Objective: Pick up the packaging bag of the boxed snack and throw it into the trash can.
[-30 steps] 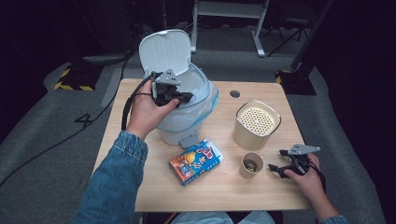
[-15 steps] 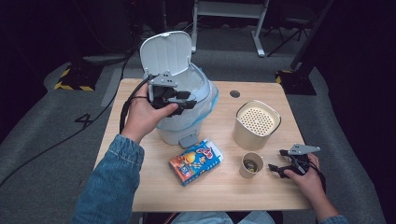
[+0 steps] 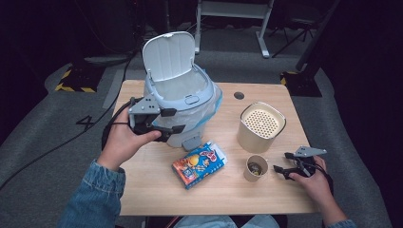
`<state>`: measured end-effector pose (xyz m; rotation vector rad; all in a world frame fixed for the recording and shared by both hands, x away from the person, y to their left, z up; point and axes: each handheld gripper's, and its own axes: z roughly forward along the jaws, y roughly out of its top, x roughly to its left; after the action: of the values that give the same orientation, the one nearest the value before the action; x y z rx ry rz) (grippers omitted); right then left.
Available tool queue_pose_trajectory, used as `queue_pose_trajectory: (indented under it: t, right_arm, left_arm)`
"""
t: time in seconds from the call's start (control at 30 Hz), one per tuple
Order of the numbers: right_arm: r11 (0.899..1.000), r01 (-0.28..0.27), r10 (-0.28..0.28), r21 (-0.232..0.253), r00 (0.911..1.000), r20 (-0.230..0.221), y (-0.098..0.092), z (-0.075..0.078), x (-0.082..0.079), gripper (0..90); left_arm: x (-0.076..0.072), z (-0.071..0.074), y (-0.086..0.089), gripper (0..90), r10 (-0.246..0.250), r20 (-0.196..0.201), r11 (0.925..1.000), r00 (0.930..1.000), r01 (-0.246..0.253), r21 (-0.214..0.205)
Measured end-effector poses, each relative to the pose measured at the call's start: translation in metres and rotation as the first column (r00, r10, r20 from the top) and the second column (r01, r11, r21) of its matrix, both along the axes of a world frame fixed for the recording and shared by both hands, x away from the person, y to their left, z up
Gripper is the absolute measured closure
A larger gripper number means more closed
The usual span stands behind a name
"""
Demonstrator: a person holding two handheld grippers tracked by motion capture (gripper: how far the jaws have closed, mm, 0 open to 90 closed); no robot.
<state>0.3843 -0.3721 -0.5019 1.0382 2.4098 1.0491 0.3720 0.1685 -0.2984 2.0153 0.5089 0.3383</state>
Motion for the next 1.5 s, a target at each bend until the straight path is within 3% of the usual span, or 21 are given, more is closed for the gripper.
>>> queue_pose_trajectory:
  t: [0.03, 0.1, 0.17, 0.33, 0.43, 0.57, 0.6, 0.63, 0.7, 0.93, 1.0, 1.07, 1.2, 1.27, 1.3, 1.37, 1.47, 1.5]
  right_arm:
    - [1.0, -0.002, 0.002, -0.003, 1.0, 0.001, -0.001, 0.001, 0.0, 28.8]
    - [1.0, -0.004, 0.004, 0.001, 1.0, -0.002, -0.001, 0.003, 0.0, 30.4]
    - [0.999, -0.005, 0.005, 0.049, 1.0, -0.006, -0.003, 0.008, -0.002, 30.3]
    - [0.999, -0.028, 0.029, 0.028, 0.9993, -0.025, -0.003, 0.02, -0.003, 35.3]
    - [0.998, -0.039, 0.04, 0.045, 0.9987, -0.032, -0.002, 0.029, -0.005, 37.3]
    - [0.997, -0.052, 0.053, 0.054, 0.9981, -0.032, 0.0, 0.036, -0.006, 38.2]
    - [0.996, -0.06, 0.062, 0.063, 0.9976, -0.03, 0.001, 0.04, -0.008, 38.2]
    - [0.996, -0.06, 0.062, 0.063, 0.9976, -0.03, 0.001, 0.04, -0.008, 38.2]
    - [0.995, -0.076, 0.077, 0.064, 0.9969, -0.017, 0.001, 0.05, -0.011, 38.3]
    - [0.988, -0.108, 0.107, 0.114, 0.9942, 0.016, -0.001, 0.074, -0.015, 38.1]
    - [0.986, -0.123, 0.121, 0.116, 0.9924, 0.022, 0.002, 0.083, -0.015, 38.9]
    - [0.983, -0.137, 0.135, 0.119, 0.9905, 0.025, 0.007, 0.089, -0.014, 39.1]
    - [0.979, -0.159, 0.155, 0.128, 0.9872, 0.036, 0.019, 0.097, -0.013, 38.6]
    - [0.977, -0.159, 0.156, 0.141, 0.9872, 0.031, 0.027, 0.101, -0.012, 38.6]
    - [0.977, -0.159, 0.156, 0.141, 0.9872, 0.031, 0.027, 0.101, -0.012, 38.6]
    - [0.968, -0.175, 0.169, 0.18, 0.9844, 0.051, 0.04, 0.108, -0.012, 38.3]
    - [0.964, -0.191, 0.183, 0.183, 0.9813, 0.059, 0.049, 0.112, -0.012, 37.9]
    - [0.959, -0.218, 0.21, 0.183, 0.9758, 0.063, 0.06, 0.115, -0.012, 37.5]
  left_arm:
    - [-0.003, -0.003, 0.003, 38.3, 0.003, 0.001, 1.0, 1.0, -0.003, -0.004]
    - [-0.008, -0.01, 0.009, 37.9, 0.015, -0.004, 0.9999, 0.9999, -0.015, 0.002]
    - [-0.014, -0.022, 0.018, 38.0, 0.043, -0.015, 0.9986, 0.999, -0.043, 0.031]
    - [-0.021, -0.04, 0.029, 38.3, 0.075, -0.037, 0.9964, 0.9965, -0.073, 0.043]
    - [-0.03, -0.063, 0.039, 38.2, 0.097, -0.062, 0.995, 0.9934, -0.095, 0.032]
    - [-0.032, -0.079, 0.044, 39.1, 0.116, -0.076, 0.9925, 0.9903, -0.113, 0.048]
    - [-0.032, -0.091, 0.047, 39.2, 0.131, -0.105, 0.9908, 0.9858, -0.126, 0.049]
    - [-0.032, -0.091, 0.047, 39.2, 0.131, -0.105, 0.9908, 0.9858, -0.126, 0.049]
    - [-0.033, -0.105, 0.05, 39.5, 0.165, -0.102, 0.9833, 0.981, -0.156, 0.093]
    - [-0.038, -0.132, 0.058, 40.0, 0.21, -0.121, 0.9765, 0.9702, -0.202, 0.074]
    - [-0.04, -0.148, 0.063, 40.1, 0.23, -0.15, 0.9716, 0.9615, -0.219, 0.091]
    - [-0.04, -0.157, 0.067, 40.2, 0.238, -0.165, 0.9694, 0.9571, -0.224, 0.101]
    - [-0.039, -0.167, 0.071, 40.0, 0.257, -0.169, 0.9635, 0.9515, -0.239, 0.12]
    - [-0.037, -0.175, 0.075, 40.1, 0.277, -0.174, 0.9573, 0.9451, -0.256, 0.135]
    - [-0.037, -0.175, 0.075, 40.2, 0.277, -0.174, 0.9573, 0.9451, -0.256, 0.135]
    - [-0.034, -0.183, 0.076, 40.5, 0.282, -0.18, 0.9541, 0.9424, -0.256, 0.156]
    - [-0.033, -0.189, 0.075, 40.4, 0.282, -0.198, 0.953, 0.9388, -0.25, 0.171]
    - [-0.033, -0.191, 0.075, 40.4, 0.28, -0.196, 0.9522, 0.9398, -0.246, 0.181]
